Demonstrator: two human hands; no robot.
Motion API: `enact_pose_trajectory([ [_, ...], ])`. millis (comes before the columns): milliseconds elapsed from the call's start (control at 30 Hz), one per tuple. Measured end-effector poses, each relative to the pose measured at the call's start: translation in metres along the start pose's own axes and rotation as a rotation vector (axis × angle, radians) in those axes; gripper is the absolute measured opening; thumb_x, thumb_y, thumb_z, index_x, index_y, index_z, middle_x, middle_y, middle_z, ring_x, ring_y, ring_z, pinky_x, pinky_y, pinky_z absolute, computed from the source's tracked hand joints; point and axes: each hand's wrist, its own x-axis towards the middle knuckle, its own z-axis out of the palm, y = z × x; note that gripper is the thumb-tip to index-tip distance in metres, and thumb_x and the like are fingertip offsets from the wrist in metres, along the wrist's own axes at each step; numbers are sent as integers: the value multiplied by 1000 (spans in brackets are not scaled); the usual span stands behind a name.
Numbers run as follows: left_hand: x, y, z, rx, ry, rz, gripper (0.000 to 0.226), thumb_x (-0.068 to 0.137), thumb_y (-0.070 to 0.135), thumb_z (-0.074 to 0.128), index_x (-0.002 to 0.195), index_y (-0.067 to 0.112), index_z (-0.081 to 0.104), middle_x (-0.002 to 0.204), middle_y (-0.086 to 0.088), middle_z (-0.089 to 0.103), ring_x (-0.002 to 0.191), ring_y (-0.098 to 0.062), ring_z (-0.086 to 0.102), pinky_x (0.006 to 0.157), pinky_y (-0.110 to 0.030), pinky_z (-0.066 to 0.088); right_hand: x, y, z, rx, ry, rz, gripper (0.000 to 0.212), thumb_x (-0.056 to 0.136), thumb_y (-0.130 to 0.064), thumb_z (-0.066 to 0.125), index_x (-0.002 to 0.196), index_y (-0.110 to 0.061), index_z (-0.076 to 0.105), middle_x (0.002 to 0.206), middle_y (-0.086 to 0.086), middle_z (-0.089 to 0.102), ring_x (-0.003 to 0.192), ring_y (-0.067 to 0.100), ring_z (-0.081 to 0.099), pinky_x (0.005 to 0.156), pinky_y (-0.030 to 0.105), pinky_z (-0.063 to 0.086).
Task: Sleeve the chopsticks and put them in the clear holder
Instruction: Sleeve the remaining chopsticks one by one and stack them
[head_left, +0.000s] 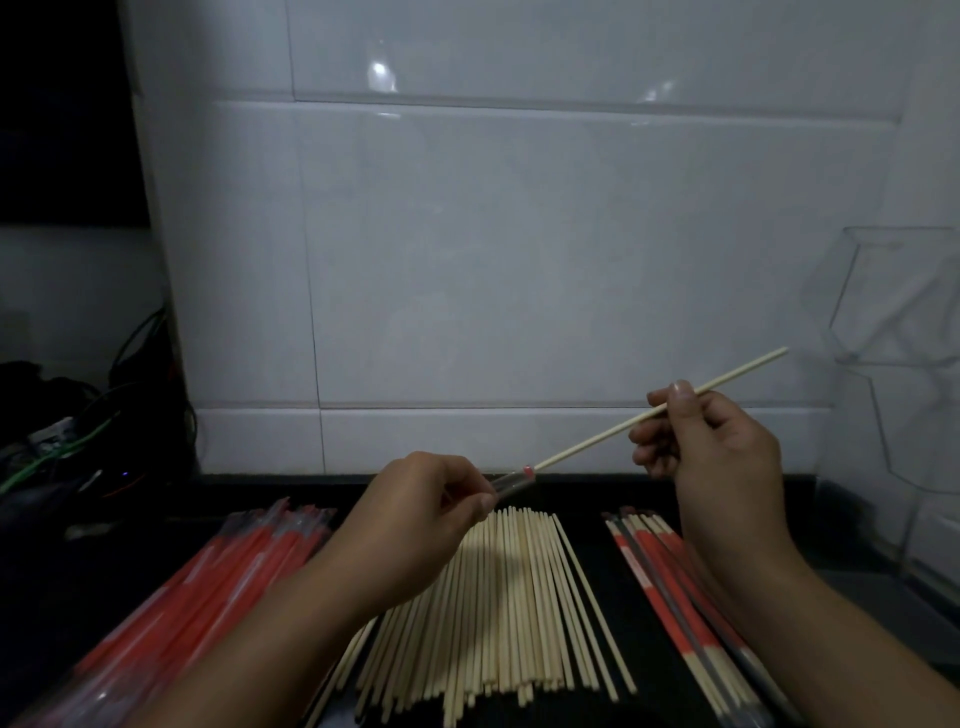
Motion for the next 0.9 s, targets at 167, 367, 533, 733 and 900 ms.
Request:
enact_pose_trajectory([
  [167,-1,3,-1,0,-17,4,10,94,32,63,90,30,72,75,10,68,73,-4,63,74,-31,55,-5,2,3,-12,-52,33,27,102,-22,47,88,-8,65,62,2,67,54,9,58,47,16,46],
  [367,-3,5,-2,-56,-53,8,11,94,35,63,86,32,70,73,13,67,73,-1,63,71,-25,54,-9,5,10,-23,-161,100,24,100,-18,50,89,-7,67,64,6,67,54,11,58,47,18,46],
  [533,0,6,-2,-188,-74,22,11,96,31,61,93,30,71,83,13,72,73,-2,67,66,-16,54,-15,10,14,-14,-342,265,19,94,-19,57,96,-7,73,72,8,69,64,17,62,56,24,50],
  [733,1,9,-9,-572,107,-83,17,98,20,57,96,16,73,81,-1,76,66,-11,68,62,-20,53,-14,3,12,-93,-488,291,36,82,-36,62,117,-27,61,88,12,73,67,18,66,59,25,51],
  [900,5,12,-36,-1075,292,-183,22,99,21,54,108,10,72,95,-10,77,78,-20,71,77,-32,59,-13,7,12,-212,-445,280,24,94,-14,59,117,-19,63,83,10,73,63,18,66,54,25,49],
])
